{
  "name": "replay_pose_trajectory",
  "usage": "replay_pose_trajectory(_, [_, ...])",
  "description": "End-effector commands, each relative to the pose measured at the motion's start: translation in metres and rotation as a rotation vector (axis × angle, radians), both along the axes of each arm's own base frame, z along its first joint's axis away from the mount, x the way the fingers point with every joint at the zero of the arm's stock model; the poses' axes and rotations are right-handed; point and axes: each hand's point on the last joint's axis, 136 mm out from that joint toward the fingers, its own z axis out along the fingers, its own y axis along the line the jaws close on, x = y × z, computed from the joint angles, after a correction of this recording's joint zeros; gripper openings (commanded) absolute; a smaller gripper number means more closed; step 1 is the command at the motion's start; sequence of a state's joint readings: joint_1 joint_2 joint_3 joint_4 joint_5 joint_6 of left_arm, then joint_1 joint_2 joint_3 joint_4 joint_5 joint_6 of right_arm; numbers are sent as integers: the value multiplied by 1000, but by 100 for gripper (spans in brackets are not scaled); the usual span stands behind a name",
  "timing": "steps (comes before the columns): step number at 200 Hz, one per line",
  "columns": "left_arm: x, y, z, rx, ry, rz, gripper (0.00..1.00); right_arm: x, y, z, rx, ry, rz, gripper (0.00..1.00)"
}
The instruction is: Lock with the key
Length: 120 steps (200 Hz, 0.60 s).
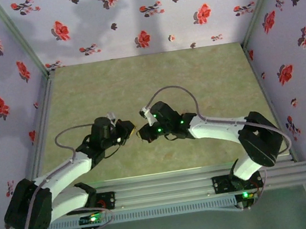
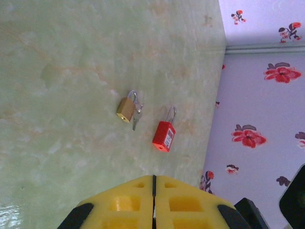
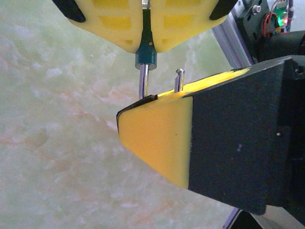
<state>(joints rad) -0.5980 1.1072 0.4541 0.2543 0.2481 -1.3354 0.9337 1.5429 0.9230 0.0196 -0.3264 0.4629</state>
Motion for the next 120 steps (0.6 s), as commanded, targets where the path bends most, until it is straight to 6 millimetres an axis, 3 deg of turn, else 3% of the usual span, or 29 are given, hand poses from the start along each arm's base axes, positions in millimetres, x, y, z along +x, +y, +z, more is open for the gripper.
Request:
replay_pose_trajectory(1, [4,6,8,-9,-48,19,0,-25,3,18,85,33,93,0])
replay_pose_trajectory(64, [0,11,14,-2,-68,8,0,-37,3,31,146,43,147,0])
replay_pose_trajectory(90, [-2,16,14,11,-64,12,19,-39,3,29,147,48,157,0])
replay_pose_trajectory(120, [-4,23,17,25,-63,16,27,-41,2,30,147,48,164,0])
